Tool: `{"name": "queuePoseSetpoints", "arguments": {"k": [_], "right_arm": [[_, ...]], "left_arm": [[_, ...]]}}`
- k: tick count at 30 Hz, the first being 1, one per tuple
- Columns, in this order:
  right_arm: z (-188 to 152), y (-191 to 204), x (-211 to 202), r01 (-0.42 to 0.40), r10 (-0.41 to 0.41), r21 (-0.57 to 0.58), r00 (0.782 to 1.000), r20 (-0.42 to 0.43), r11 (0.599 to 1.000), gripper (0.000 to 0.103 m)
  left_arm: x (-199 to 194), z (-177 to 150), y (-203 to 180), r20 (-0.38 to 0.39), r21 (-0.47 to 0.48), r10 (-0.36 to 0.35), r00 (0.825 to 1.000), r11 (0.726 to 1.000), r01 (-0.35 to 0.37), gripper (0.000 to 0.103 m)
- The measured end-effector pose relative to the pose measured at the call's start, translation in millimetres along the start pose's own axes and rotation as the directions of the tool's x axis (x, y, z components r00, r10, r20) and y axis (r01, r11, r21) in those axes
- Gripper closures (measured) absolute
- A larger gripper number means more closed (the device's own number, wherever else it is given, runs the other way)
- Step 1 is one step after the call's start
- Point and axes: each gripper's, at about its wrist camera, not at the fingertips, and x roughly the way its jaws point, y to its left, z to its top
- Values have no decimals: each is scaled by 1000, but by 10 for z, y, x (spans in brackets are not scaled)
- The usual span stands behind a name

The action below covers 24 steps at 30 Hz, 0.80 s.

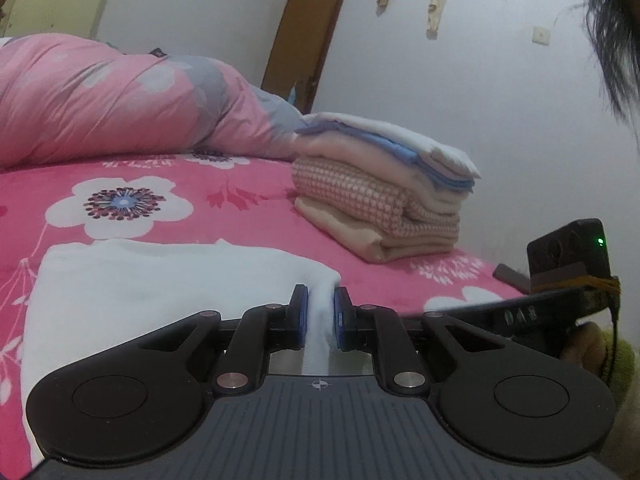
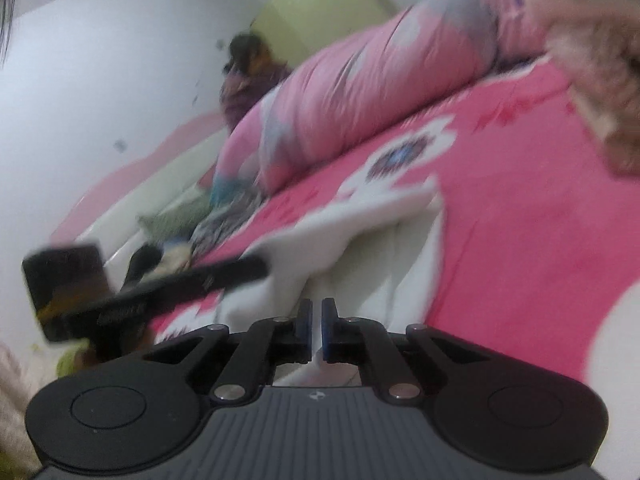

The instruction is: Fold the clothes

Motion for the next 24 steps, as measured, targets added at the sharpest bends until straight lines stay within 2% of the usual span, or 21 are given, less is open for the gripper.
{"name": "queuePoseSetpoints", "arguments": {"k": [3, 7, 13, 14, 15, 16, 21, 24], "right_arm": [[93, -115, 132, 45, -44, 62, 999, -23, 997, 95], [148, -232, 402, 44, -33, 117, 995, -97, 992, 87], [157, -295, 558, 27, -7, 135, 989, -148, 991, 89], [165, -294, 576, 27, -8, 130, 989, -146, 991, 90], [177, -286, 584, 30, -12, 125, 991, -137, 992, 100], [189, -277, 582, 33, -18, 121, 992, -121, 992, 103], [251, -262, 503, 65, -64, 117, 998, -11, 991, 103], [290, -340, 513, 88, -88, 152, 996, -4, 984, 103]], "left_arm": [[-19, -2, 14, 9, -10, 1, 1000, 1000, -1, 91], [-16, 0, 18, 12, -17, 1, 1000, 1000, 0, 91], [-16, -13, 30, 13, -22, -6, 1000, 1000, 6, 91], [-13, -16, 30, 13, -23, -7, 1000, 1000, 7, 91], [-7, -20, 29, 13, -24, -8, 1000, 1000, 8, 91], [0, -24, 27, 12, -25, -8, 1000, 1000, 9, 91], [14, -44, 19, 11, -26, -10, 1000, 1000, 10, 91], [2, -40, 23, 16, -31, -7, 1000, 1000, 8, 91]]}}
